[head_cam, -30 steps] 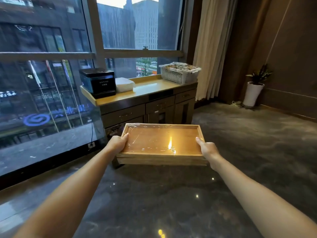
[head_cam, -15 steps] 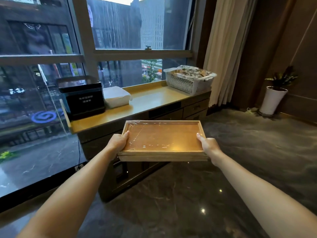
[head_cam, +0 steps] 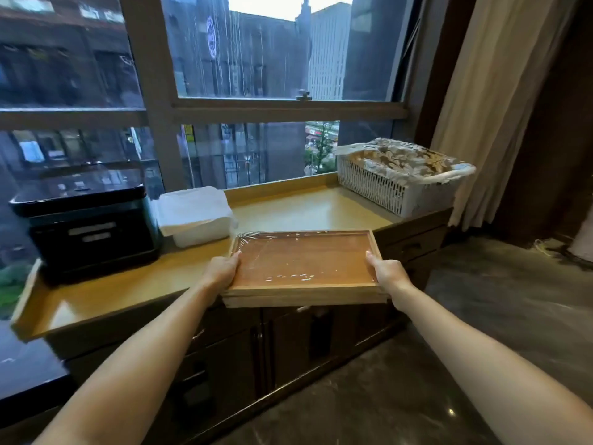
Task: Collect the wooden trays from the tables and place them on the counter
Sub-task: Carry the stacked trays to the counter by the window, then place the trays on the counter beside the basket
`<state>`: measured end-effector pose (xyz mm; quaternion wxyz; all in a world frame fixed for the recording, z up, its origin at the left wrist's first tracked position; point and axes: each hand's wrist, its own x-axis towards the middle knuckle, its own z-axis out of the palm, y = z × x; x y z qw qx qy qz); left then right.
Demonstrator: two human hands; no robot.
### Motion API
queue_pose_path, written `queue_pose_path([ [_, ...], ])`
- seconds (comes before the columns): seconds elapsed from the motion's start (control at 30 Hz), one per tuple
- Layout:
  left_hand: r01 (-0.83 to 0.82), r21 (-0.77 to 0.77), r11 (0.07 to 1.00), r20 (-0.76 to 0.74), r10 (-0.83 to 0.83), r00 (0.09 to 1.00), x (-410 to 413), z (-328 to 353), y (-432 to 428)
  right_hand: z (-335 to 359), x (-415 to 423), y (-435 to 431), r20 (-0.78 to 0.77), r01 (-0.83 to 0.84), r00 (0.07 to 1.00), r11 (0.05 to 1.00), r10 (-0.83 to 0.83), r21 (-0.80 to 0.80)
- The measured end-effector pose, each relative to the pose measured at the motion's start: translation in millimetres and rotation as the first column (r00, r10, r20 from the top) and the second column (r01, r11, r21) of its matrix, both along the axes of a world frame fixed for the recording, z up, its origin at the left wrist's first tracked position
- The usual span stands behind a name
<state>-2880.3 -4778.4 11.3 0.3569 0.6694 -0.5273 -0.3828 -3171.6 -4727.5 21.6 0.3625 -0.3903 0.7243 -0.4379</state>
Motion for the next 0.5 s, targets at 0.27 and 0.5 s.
queue_pose_path([
  [0.27, -0.038, 0.077, 0.996, -0.061, 0.043, 0.997, -40, -8, -167, -14, -46, -188, 0.014, -0.06, 0.998, 0.997, 0.059, 0.056],
  [0.5, -0.047, 0.123, 0.991, -0.068, 0.056, 0.996, -61, -37, -326, -38, -64, -355, 0.016, -0.091, 0.996, 0.991, 0.09, 0.1],
])
